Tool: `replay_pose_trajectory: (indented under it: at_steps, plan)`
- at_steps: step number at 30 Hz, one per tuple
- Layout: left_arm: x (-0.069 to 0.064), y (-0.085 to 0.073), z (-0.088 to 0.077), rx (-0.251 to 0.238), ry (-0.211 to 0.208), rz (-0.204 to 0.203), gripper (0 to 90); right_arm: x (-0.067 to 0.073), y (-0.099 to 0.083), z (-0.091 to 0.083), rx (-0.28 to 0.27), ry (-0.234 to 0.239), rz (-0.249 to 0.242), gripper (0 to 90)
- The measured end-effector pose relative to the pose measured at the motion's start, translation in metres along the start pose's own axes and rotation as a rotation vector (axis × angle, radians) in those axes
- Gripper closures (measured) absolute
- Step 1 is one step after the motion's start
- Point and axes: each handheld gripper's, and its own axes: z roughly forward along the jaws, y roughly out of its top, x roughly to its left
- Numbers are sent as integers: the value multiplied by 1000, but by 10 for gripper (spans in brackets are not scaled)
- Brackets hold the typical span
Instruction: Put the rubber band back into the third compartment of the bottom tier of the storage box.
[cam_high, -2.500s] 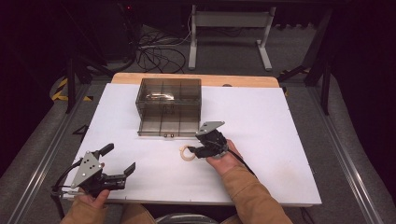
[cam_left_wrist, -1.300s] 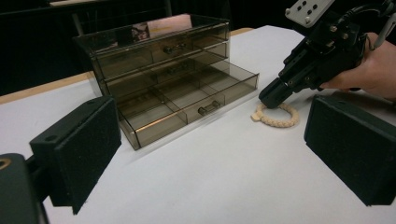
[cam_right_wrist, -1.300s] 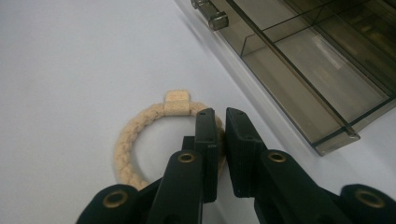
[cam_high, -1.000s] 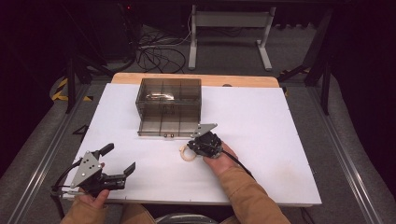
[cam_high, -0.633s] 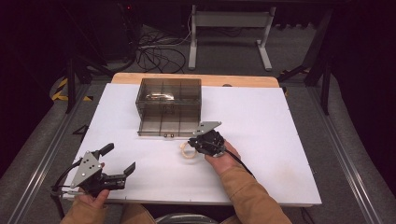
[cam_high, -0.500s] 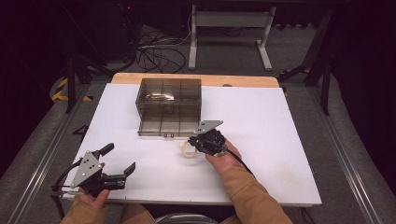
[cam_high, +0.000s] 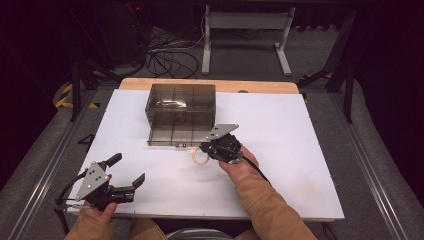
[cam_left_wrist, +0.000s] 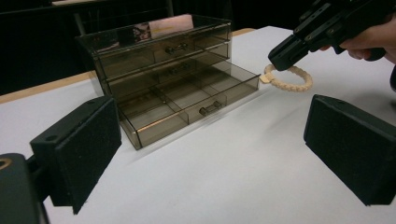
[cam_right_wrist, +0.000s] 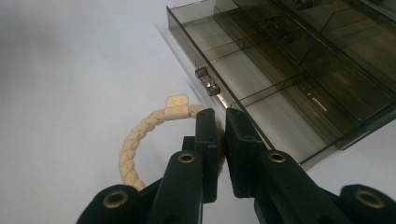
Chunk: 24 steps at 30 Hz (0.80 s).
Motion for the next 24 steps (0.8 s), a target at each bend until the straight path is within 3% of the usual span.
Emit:
replay_pose_trajectory:
  at_steps: [24]
  plan:
    - [0, 0, 0, 1, 2, 2, 49, -6, 22, -11, -23, -12, -24, 841]
